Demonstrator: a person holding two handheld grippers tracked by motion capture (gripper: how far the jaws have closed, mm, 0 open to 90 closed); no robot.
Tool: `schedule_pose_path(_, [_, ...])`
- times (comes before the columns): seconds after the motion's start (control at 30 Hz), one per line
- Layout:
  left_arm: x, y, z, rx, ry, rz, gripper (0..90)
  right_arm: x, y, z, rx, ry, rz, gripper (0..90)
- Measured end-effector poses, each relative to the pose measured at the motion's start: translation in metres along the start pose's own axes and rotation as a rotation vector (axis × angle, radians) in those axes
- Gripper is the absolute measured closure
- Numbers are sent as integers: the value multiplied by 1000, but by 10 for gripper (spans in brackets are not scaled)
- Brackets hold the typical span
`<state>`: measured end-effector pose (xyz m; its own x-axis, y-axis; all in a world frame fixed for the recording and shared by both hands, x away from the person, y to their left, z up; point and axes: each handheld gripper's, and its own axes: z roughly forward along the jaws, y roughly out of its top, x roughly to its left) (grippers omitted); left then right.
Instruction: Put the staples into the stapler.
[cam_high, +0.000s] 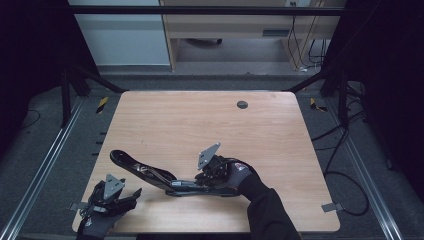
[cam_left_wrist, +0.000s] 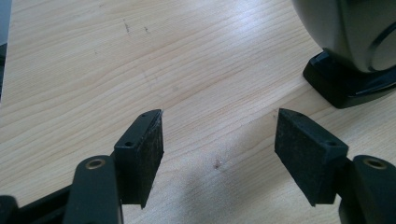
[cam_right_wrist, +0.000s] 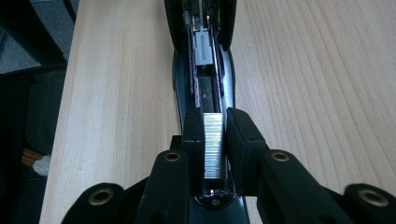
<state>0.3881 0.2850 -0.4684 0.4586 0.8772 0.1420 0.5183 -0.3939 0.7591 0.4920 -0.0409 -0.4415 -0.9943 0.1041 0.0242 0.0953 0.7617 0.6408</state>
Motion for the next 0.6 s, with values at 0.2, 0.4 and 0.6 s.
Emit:
schedule_pose_path(0.2, [0,0,0,0,0,0,321,0,0,0,2,2,-5,782])
schedule_pose_path(0.4, [0,0,0,1,-1,1,321,0,-1,0,1,3,-8,781])
schedule_pose_path(0.6, [0,0,0,3,-2,0,321,0,0,1,-6,2,-14,782])
